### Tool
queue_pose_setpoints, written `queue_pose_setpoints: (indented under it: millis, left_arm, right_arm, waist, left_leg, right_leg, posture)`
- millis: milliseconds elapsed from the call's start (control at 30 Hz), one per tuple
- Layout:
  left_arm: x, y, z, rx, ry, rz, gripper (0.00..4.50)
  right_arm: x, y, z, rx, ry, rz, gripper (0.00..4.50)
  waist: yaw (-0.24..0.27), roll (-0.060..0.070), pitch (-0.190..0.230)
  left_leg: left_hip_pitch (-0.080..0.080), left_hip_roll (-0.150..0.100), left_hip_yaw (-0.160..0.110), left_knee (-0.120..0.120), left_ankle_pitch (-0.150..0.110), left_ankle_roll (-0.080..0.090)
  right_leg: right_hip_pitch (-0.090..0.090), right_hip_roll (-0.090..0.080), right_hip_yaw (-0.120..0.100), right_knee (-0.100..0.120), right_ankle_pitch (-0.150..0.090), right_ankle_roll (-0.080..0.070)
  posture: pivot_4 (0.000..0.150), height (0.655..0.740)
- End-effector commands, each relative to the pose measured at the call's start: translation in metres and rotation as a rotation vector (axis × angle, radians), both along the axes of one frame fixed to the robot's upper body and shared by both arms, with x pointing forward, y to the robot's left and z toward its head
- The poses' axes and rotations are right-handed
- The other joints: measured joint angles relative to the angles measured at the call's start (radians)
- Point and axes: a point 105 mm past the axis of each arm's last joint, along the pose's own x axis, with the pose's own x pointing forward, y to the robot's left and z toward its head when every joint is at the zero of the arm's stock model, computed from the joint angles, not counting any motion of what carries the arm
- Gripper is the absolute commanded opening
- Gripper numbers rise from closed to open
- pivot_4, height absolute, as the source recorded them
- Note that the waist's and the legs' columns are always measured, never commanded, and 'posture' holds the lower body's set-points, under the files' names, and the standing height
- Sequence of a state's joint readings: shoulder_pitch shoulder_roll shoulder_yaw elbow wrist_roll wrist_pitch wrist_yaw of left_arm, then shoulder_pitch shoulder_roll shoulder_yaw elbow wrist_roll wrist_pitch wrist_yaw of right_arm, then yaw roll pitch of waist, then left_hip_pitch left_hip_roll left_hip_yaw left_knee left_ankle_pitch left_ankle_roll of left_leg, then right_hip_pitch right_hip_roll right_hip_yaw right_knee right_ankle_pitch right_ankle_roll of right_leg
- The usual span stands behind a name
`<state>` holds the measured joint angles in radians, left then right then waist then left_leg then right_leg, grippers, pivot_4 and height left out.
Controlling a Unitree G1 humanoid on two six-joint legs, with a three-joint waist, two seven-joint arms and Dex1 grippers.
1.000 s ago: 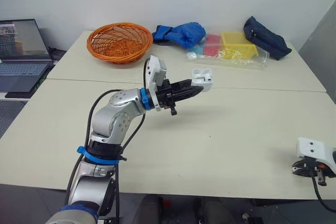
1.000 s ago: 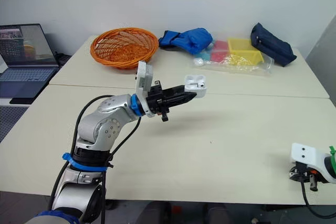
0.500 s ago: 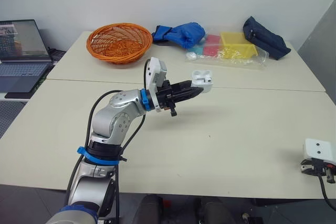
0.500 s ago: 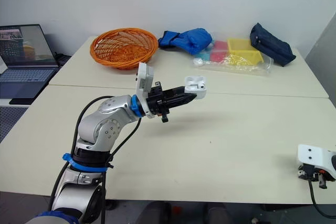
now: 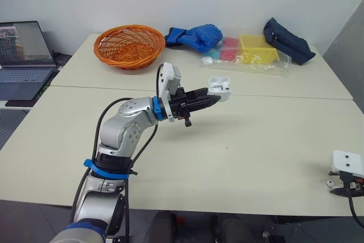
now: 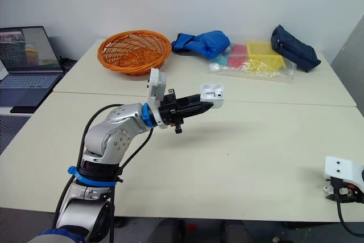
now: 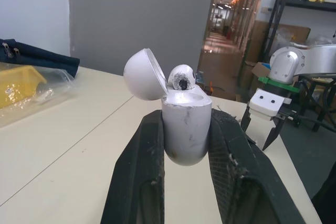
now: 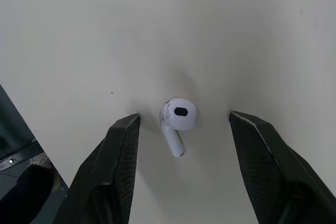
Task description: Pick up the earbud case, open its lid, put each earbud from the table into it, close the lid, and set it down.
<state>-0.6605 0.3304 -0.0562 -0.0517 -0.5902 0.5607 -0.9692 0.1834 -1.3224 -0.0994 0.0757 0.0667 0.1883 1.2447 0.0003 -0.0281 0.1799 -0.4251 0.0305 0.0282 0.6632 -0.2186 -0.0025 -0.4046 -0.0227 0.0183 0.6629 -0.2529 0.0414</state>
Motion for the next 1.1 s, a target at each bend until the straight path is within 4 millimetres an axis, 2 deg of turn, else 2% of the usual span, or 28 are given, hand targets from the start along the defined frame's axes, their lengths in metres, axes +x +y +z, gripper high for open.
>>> queue_pose_setpoints:
  millis: [33,133,533,633,733,1100]
  left_arm:
    - [-0.006,-0.003,0.013,-0.006,-0.058,-0.021,0.76]
    - [-0.006,-0.003,0.013,-0.006,-0.058,-0.02,0.76]
    - [-0.006,-0.003,0.013,-0.005,-0.059,-0.016,0.76]
    - [-0.005,-0.003,0.013,-0.004,-0.062,-0.014,0.76]
    - [-0.005,-0.002,0.014,-0.003,-0.063,-0.014,0.76]
    - [-0.005,-0.003,0.015,-0.002,-0.067,-0.017,0.76]
  right_arm:
    - [-0.002,0.005,-0.002,0.029,0.009,0.001,1.85]
    - [-0.001,0.005,-0.002,0.027,0.006,0.001,0.84]
    - [-0.001,0.011,-0.005,0.042,0.013,0.012,0.84]
    - [0.0,0.01,-0.004,0.037,0.003,0.012,1.45]
    - [0.001,0.012,-0.004,0.044,-0.001,0.012,2.38]
    - [0.002,0.023,-0.004,0.075,-0.001,0.01,2.38]
  waist:
    - [0.0,0.0,0.0]
    - [-0.001,0.0,0.0]
    - [-0.003,0.0,0.0]
    - [-0.003,0.0,0.0]
    - [-0.003,0.0,0.0]
    - [-0.003,0.0,0.0]
  left_leg:
    - [0.0,0.0,0.0,0.0,0.0,0.0]
    - [0.0,0.0,0.0,0.0,0.0,0.0]
    - [0.002,0.0,0.0,0.001,0.0,0.0]
    - [0.002,0.0,0.0,0.001,0.0,0.0]
    - [0.002,0.0,0.0,0.001,0.0,0.0]
    - [0.003,0.001,0.0,0.0,0.0,0.0]
  right_leg:
    - [0.0,0.0,0.0,0.0,0.0,0.0]
    - [0.0,0.0,0.001,0.0,0.0,0.0]
    - [0.001,0.0,0.001,0.0,0.0,0.0]
    - [0.001,0.0,0.001,0.001,0.0,0.0]
    - [0.001,0.001,0.001,0.001,0.0,0.0]
    - [0.001,0.001,0.001,0.001,0.0,0.0]
  posture:
    - [0.15,0.74]
    - [0.15,0.74]
    - [0.15,0.74]
    - [0.15,0.74]
    - [0.15,0.74]
    - [0.15,0.74]
